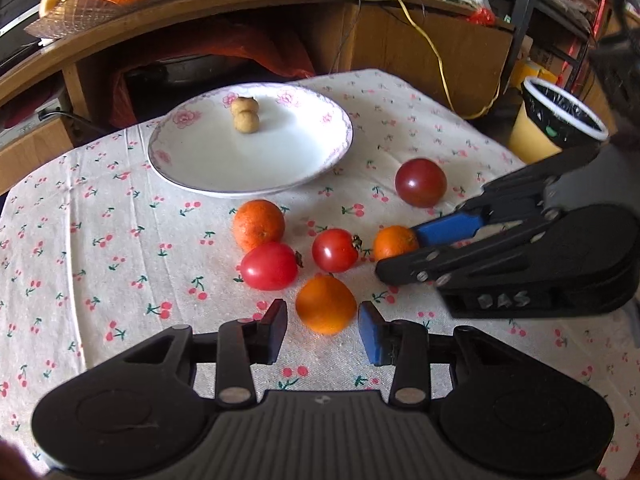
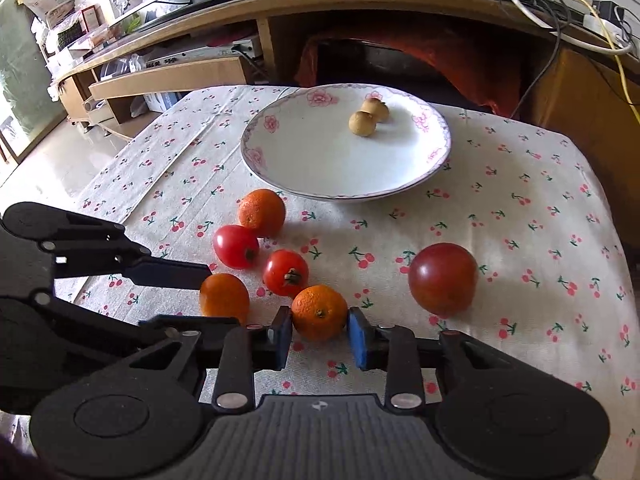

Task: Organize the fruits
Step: 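Grasp a tangerine with the right gripper while the left gripper grasps another tangerine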

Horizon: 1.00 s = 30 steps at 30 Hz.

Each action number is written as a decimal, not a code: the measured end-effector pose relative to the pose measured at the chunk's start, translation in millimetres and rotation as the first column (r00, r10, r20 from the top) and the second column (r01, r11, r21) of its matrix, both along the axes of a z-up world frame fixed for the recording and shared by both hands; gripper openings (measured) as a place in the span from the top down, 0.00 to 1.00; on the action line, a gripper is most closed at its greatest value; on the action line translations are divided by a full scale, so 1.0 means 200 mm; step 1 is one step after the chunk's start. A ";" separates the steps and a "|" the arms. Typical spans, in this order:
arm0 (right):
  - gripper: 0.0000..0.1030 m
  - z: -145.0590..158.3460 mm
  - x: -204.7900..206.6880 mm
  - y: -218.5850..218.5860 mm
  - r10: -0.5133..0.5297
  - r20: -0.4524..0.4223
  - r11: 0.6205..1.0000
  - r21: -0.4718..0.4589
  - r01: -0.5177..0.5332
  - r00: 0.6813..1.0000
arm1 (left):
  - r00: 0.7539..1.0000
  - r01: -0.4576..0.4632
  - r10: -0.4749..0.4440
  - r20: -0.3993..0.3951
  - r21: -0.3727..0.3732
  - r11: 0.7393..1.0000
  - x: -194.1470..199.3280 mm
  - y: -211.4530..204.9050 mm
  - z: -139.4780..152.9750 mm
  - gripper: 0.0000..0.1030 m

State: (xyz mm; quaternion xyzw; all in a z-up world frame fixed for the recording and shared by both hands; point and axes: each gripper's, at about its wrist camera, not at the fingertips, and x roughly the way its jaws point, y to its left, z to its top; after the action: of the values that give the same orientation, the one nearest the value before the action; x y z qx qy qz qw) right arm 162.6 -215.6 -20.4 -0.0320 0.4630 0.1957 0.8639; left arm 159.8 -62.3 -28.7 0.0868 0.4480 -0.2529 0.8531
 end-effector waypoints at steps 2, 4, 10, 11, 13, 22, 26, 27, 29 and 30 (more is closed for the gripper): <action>0.76 0.01 0.00 -0.02 -0.013 -0.007 1.000 -0.001 0.013 1.000 | 1.000 -0.003 0.003 0.009 -0.001 1.000 0.00 -0.01 -0.01 0.54; 0.76 0.01 0.00 -0.04 -0.021 -0.010 1.000 -0.005 0.020 1.000 | 1.000 0.000 0.000 0.012 -0.002 1.000 0.01 -0.02 -0.01 0.54; 0.75 -0.01 0.00 -0.07 -0.032 -0.018 0.999 -0.020 0.032 0.999 | 1.000 -0.020 0.020 0.014 -0.015 1.000 0.02 -0.01 -0.01 0.59; 0.75 -0.01 0.00 -0.06 -0.032 -0.018 0.999 -0.021 0.032 0.999 | 1.000 -0.022 0.022 0.008 -0.020 1.000 0.02 -0.01 -0.01 0.59; 0.74 -0.01 0.00 -0.06 -0.030 -0.016 0.999 -0.022 0.030 0.999 | 1.000 -0.029 0.029 0.011 -0.026 0.999 0.03 -0.01 -0.01 0.59; 0.72 -0.01 0.00 -0.05 -0.020 -0.014 0.999 -0.031 0.020 1.000 | 0.999 -0.028 0.028 0.042 -0.012 1.000 0.03 -0.05 -0.03 0.55; 0.72 -0.01 0.00 -0.05 -0.016 -0.011 0.999 -0.041 0.015 1.000 | 0.998 -0.028 0.028 0.047 -0.003 1.000 0.02 -0.05 -0.03 0.59; 0.75 -0.01 0.00 -0.05 -0.016 -0.011 0.999 -0.044 0.015 1.000 | 0.998 -0.029 0.029 0.048 -0.001 1.000 0.02 -0.05 -0.02 0.60; 0.77 -0.01 0.00 -0.05 -0.020 -0.015 0.999 -0.040 0.019 1.000 | 0.999 -0.029 0.029 0.040 -0.006 1.000 0.01 -0.04 -0.02 0.60; 0.77 0.00 0.01 -0.05 -0.024 -0.014 0.999 -0.039 0.024 1.000 | 0.999 -0.029 0.029 0.034 -0.009 1.000 0.01 -0.04 -0.02 0.60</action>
State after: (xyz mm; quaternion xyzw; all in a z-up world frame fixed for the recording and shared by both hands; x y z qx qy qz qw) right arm 163.6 -226.1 -21.4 -0.0417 0.4733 0.1767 0.8620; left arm 162.4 -70.1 -32.1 0.0808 0.4335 -0.2410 0.8645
